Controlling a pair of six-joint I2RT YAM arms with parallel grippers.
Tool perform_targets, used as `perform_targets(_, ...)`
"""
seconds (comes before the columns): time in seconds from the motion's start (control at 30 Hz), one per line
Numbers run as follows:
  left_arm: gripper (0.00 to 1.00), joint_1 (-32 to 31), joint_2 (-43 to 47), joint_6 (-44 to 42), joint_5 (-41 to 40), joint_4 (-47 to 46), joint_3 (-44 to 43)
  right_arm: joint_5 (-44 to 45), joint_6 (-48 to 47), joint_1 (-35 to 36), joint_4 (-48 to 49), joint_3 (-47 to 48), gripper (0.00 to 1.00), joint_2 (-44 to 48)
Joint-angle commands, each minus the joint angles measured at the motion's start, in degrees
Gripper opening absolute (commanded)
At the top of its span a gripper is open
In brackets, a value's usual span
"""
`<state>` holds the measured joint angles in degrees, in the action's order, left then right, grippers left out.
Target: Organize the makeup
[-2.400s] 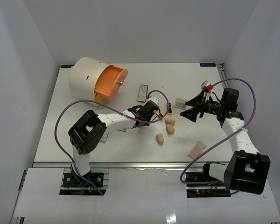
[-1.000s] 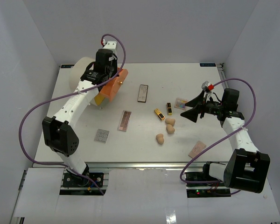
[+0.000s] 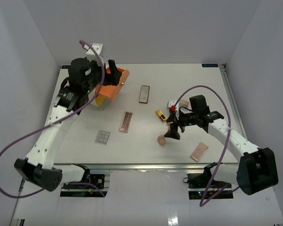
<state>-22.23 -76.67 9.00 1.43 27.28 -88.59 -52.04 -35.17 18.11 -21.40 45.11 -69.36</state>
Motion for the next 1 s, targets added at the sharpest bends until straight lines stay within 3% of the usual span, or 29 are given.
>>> perform_targets(0.0,0.9,0.26,15.8,1.88,9.41,-3.6,15.7,21.82,-8.62,10.72,-4.61,0.22,0.98,-0.48)
perform_targets(0.17,0.9,0.34,31.06,4.49,8.86,-7.58,32.08,35.12,-0.42,16.15,-1.82,1.11,0.98,-6.87)
perform_targets(0.4,0.9,0.27,44.63,5.84,3.5,-9.02,43.38,45.8,12.99,22.24,1.98,4.23,0.92,-15.96)
perform_targets(0.5,0.91,0.32,47.2,5.86,2.22,-9.66,46.3,46.19,13.98,22.58,1.27,5.38,0.79,-20.25)
perform_targets(0.7,0.91,0.34,49.74,5.55,1.16,-10.69,49.73,41.48,12.53,22.58,1.27,5.16,0.41,-19.43)
perform_targets(0.87,0.91,0.34,49.95,5.44,3.0,-11.63,50.81,35.05,8.44,22.58,0.29,7.07,0.19,-15.33)
perform_targets(0.97,0.91,0.34,49.23,5.43,7.61,-12.43,51.11,31.81,5.54,22.66,-0.58,9.02,0.13,-12.31)
